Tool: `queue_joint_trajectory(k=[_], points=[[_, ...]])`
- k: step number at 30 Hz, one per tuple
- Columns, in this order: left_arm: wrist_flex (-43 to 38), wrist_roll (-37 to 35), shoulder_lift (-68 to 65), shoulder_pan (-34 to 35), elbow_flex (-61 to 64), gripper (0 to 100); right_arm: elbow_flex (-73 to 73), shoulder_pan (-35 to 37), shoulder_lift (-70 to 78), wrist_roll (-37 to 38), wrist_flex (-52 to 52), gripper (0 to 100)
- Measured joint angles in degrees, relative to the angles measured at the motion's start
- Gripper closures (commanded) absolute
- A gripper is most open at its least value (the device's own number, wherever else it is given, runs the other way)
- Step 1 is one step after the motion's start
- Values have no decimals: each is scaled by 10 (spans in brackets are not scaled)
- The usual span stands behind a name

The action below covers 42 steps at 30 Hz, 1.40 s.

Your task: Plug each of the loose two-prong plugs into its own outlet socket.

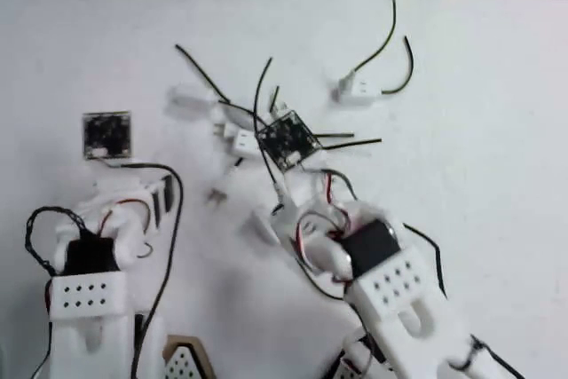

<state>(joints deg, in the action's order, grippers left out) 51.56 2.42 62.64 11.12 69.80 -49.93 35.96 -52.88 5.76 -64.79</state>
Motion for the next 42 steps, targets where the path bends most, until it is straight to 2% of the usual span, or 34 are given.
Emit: queue_joint_trajectory(k=[9,18,26,31,35,39,42], points=[[63,-3,0,-149,-93,789,-84,78,-164,-2,40,979],[76,-3,10,-244,-137,789,-136,81,-222,-2,65,980],[109,4,156,-348,-119,788,-138,79,-223,-3,67,980],[109,26,204,-364,-83,752,-139,76,-222,-3,67,980],[109,29,201,-325,-82,689,-139,8,-223,-2,67,980],[111,19,204,-274,-80,687,-139,-103,-223,-2,94,980],[121,19,193,-268,-73,682,-139,-186,-223,-9,126,980]])
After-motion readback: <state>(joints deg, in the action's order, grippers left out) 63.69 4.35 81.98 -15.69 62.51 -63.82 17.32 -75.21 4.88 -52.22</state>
